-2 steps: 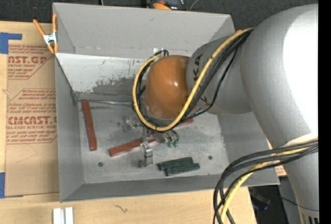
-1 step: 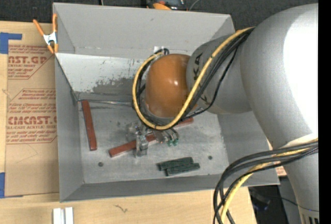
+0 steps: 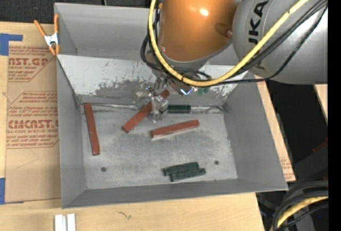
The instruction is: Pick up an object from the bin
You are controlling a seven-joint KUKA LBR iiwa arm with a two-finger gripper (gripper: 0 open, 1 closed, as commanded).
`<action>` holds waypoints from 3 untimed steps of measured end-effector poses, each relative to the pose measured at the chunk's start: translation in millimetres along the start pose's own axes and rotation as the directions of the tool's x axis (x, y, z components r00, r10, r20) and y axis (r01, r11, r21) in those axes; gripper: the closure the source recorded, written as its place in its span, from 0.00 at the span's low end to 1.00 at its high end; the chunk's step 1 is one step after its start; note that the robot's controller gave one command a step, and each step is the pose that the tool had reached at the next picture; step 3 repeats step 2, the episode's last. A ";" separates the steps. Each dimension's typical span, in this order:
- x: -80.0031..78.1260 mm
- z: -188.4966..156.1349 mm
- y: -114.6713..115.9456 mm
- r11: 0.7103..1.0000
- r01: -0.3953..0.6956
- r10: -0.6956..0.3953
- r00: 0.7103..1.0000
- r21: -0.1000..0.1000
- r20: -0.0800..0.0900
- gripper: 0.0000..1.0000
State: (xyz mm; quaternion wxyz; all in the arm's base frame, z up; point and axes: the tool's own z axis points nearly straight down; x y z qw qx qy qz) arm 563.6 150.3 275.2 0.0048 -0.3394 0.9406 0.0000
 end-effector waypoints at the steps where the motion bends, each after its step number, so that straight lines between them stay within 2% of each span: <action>1: -57.6 1.3 75.3 0.997 0.078 -0.078 0.997 -0.006 -0.003 1.00; 2: -36.2 9.5 65.5 0.990 0.139 -0.139 0.990 -0.005 -0.007 1.00; 3: -36.2 9.5 65.5 0.990 0.139 -0.139 0.990 -0.005 -0.007 1.00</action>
Offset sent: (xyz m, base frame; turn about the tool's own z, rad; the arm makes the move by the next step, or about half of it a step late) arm -0.0028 0.0890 -0.0011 -0.0710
